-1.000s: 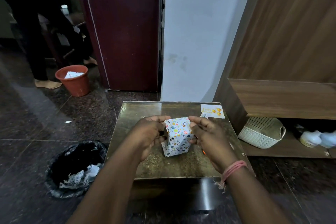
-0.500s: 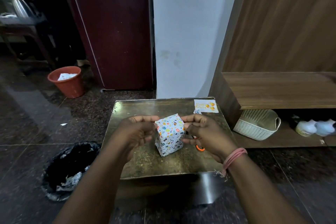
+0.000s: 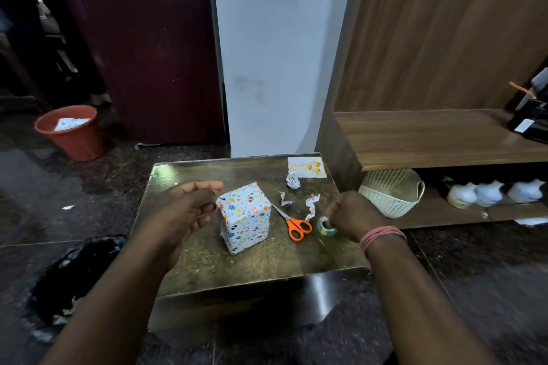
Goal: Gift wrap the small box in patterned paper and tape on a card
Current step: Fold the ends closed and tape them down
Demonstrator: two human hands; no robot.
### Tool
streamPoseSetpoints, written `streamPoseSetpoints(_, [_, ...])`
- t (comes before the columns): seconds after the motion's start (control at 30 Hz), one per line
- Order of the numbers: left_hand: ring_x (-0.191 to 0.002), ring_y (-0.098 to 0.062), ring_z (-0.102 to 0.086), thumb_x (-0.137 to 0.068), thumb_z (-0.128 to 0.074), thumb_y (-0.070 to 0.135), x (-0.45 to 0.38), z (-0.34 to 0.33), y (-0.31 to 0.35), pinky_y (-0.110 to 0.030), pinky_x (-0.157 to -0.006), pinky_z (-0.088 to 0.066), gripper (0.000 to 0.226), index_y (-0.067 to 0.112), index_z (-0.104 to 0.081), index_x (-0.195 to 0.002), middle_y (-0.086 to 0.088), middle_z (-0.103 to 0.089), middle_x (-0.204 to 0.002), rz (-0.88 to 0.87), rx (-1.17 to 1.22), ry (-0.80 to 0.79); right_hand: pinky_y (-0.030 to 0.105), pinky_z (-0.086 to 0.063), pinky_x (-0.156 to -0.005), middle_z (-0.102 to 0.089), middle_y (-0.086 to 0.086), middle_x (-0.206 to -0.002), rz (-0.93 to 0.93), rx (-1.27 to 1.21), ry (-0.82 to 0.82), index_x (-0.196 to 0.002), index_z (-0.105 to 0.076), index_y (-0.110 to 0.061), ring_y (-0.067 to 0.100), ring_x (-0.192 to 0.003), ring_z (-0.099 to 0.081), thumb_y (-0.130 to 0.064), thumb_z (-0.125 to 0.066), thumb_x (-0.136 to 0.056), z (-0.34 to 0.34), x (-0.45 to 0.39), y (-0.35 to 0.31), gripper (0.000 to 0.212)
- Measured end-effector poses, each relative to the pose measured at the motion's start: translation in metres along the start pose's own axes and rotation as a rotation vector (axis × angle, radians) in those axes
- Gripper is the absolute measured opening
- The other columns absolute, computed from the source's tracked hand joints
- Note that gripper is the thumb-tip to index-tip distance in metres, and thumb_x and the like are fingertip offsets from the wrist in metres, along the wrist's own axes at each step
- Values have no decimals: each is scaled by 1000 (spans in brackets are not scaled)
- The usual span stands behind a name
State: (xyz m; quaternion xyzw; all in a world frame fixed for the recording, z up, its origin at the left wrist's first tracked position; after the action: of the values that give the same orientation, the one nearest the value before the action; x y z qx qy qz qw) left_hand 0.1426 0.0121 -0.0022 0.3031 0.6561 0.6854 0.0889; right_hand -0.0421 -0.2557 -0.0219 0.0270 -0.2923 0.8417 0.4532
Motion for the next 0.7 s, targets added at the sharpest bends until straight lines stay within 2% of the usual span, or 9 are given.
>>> streamPoseSetpoints(0.03, [-78,-8,-59,-96,-62,9,0,1,1,-25,-72,-47,19,12,-76,-109,-3,-75,-95,-19,0,12,33,-56,-85,-72,15,-109,-25,87,-30,-105,-73,-8,33,-102,-68,-18,-66,-88,-6,-1,4,20])
streamPoseSetpoints(0.1, [-75,-8,-58,-96,-62,9,0,3,3,-26,-71,-46,18,14,-77,-105,-6,-72,-94,-54,-11,40,32,-50,-83,-68,15,-116,-35,167,-44,-115,-67,-9,33,-110,-65,-20,-67,-89,-11,1,5,28])
streamPoseSetpoints(0.2, [-79,-10,-58,-96,-61,7,0,5,5,-28,-73,-46,21,18,-79,-97,-3,-75,-94,-103,-12,83,28,-44,-74,-70,14,-113,-31,259,-42,-112,-66,-7,31,-106,-68,-21,-71,-88,-17,6,4,29])
streamPoseSetpoints(0.3, [-85,-11,-59,-95,-63,10,3,7,10,-31,-77,-47,23,25,-81,-95,4,-78,-100,-167,-18,132,26,-43,-72,-71,12,-109,-40,207,-34,-107,-67,-9,29,-100,-69,-24,-69,-90,-13,9,2,23])
streamPoseSetpoints(0.37, [-84,-10,-59,-93,-65,13,9,7,19,-32,-76,-45,22,28,-81,-97,5,-78,-99,-256,-24,165,25,-46,-64,-72,11,-98,-32,31,-67,-97,-69,-8,23,-82,-69,-19,-70,-88,-9,5,2,14])
streamPoseSetpoints(0.43, [-80,-6,-60,-93,-66,11,18,3,32,-30,-75,-45,20,25,-80,-98,7,-78,-94,-360,-44,192,22,-45,-50,-68,8,-73,1,-303,-112,-87,-67,-5,15,-57,-58,-7,-74,-85,-4,10,-5,7])
streamPoseSetpoints(0.47, [-78,-4,-61,-93,-66,8,24,-1,40,-26,-74,-46,19,22,-79,-98,8,-77,-91,-405,-37,195,22,-43,-46,-64,6,-66,37,-452,-140,-87,-67,-6,13,-52,-54,-4,-76,-85,-3,14,-12,9])
streamPoseSetpoints(0.6, [-79,-11,-71,-95,-65,2,43,-25,57,-22,-76,-56,21,17,-77,-102,3,-78,-89,-464,-21,118,27,-43,-47,-60,5,-67,245,-874,-313,-95,-64,-7,15,-52,-51,1,-75,-86,-4,34,-52,16])
streamPoseSetpoints(0.7, [-94,-18,-76,-95,-68,6,51,-42,56,-28,-90,-58,22,17,-76,-111,-3,-80,-98,-417,-23,-7,29,-42,-48,-56,10,-74,361,-1041,-458,-98,-64,-6,17,-56,-52,0,-79,-81,-10,49,-81,23])
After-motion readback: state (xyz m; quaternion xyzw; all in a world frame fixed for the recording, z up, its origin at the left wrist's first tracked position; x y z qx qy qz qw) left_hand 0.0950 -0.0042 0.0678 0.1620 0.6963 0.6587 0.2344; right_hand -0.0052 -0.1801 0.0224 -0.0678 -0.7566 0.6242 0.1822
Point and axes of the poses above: each hand's wrist, its own x-axis away from the middle knuckle, its own z-axis out of the back of the hand, y = z × x, the point moved 8 cm from there along -x, towards the middle knuckle
